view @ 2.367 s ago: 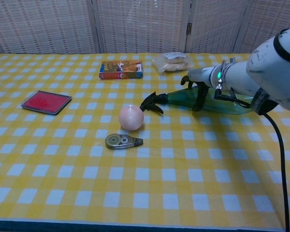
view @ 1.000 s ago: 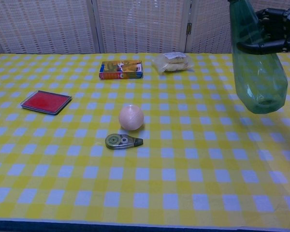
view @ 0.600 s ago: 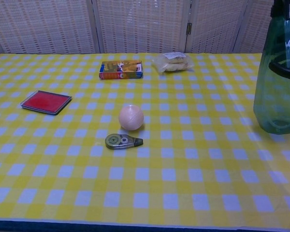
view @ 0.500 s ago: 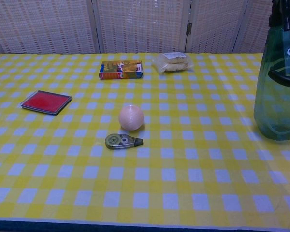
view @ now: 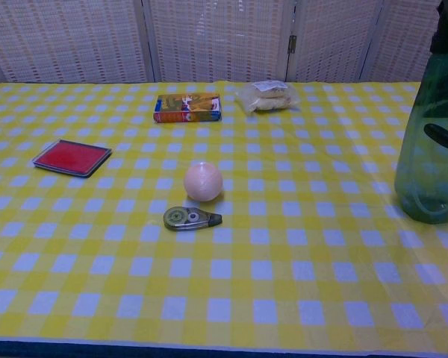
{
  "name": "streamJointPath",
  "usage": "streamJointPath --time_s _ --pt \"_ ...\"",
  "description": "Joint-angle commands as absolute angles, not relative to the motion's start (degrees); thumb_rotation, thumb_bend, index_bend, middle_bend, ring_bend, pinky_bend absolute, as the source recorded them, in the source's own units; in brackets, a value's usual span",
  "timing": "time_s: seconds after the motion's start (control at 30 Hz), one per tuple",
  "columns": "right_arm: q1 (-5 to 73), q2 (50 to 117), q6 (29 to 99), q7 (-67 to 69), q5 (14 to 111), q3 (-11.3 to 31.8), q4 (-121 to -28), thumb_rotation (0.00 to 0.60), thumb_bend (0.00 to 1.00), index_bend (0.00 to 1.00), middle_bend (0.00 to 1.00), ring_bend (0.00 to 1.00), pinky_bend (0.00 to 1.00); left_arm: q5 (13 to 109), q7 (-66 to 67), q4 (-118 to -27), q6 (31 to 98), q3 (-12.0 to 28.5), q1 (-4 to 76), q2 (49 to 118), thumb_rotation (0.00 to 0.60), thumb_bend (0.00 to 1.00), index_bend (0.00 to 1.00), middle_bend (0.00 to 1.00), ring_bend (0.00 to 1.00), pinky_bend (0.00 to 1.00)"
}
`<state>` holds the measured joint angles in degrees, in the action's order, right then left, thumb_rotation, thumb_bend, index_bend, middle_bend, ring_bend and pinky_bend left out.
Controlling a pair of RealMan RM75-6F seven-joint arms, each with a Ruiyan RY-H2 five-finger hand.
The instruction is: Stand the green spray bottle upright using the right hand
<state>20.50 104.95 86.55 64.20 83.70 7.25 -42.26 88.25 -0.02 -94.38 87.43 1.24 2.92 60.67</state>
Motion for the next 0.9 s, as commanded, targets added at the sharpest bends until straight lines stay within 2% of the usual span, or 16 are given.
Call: streamJointPath --time_s 0.03,0.17,0.3,0.73,0.9 --pt "19.4 104.1 87.7 63.4 84.0 7.3 -43.0 0.600 0.32 0.17 0.29 0.28 0.14 88.3 0.1 -94.3 87.4 1.2 2.9 60.7 0.317 0.43 0.01 0.00 0.00 0.00" --pt "18.4 103.3 87.6 62.7 84.5 6.8 -43.6 0.600 0.32 0.11 0.25 0.25 0.08 88.4 0.2 -94.4 87.3 1.1 3.0 60.7 0.317 0.43 0.02 0.00 0.00 0.00" --pt "17.4 102.6 89.0 62.6 85.0 6.7 -44.8 0.600 0.32 0.06 0.23 0.25 0.07 88.7 0.2 -94.2 87.8 1.2 2.9 61.0 0.314 0.43 0.00 0.00 0.00 0.00" --pt "12.9 96.6 94.4 60.4 87.2 5.8 -51.3 0.600 0.32 0.02 0.19 0.21 0.01 88.8 0.9 -94.5 87.8 1.1 2.9 61.0 0.315 0.43 0.01 0.00 0.00 0.00" --pt "11.7 93.1 97.6 56.8 89.4 5.2 -53.4 0.600 0.32 0.00 0.13 0.15 0.00 89.1 1.1 -94.4 88.0 1.0 2.9 61.1 0.318 0.43 0.01 0.00 0.00 0.00"
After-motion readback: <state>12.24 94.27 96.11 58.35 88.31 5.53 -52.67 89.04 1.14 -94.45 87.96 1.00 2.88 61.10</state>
